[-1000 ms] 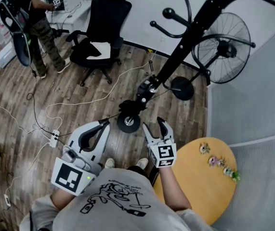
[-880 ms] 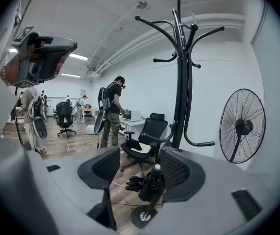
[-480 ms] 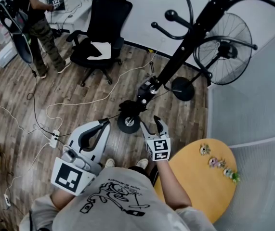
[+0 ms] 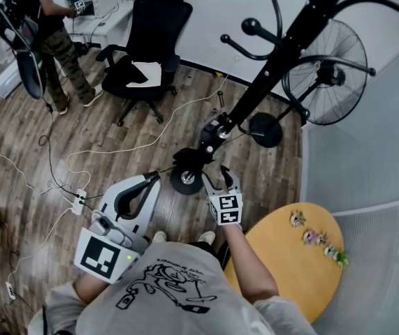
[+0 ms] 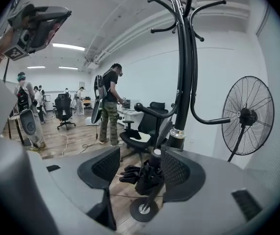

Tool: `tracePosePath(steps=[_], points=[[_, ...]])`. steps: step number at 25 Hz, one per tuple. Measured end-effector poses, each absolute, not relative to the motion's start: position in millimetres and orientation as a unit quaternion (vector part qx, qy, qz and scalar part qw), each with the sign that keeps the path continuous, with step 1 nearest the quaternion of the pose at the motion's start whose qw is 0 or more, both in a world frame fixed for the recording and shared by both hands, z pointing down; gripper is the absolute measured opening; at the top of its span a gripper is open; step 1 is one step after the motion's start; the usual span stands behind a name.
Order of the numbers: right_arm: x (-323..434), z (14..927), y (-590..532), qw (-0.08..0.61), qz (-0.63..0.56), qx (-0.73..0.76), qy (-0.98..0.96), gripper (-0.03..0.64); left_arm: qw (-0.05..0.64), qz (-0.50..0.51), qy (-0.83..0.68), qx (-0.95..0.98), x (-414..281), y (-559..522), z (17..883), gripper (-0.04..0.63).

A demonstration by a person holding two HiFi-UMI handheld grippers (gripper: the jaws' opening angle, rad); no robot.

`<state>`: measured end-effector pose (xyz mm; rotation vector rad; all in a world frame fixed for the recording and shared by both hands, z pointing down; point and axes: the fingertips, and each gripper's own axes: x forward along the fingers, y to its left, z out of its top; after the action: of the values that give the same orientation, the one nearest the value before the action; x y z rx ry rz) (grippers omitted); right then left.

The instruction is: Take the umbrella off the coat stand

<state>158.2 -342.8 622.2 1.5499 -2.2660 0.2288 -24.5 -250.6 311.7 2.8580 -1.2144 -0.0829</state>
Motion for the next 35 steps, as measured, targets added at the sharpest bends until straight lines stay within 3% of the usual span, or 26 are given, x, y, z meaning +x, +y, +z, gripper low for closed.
tracePosePath(steps=[24,35], points=[[168.1,711.3,-395.5,0.249,0.122,0.544,-0.792,0.276,0.022,-0.014,-0.393,0.919,-21.9,-271.2,315.7,0.006],[171.9,733.6,-418.0,0.263,0.15,0.536,-0.788,0.31,0.028,-0.007,-0.399,0.917,-21.3,-277.9,322.0,0.008]])
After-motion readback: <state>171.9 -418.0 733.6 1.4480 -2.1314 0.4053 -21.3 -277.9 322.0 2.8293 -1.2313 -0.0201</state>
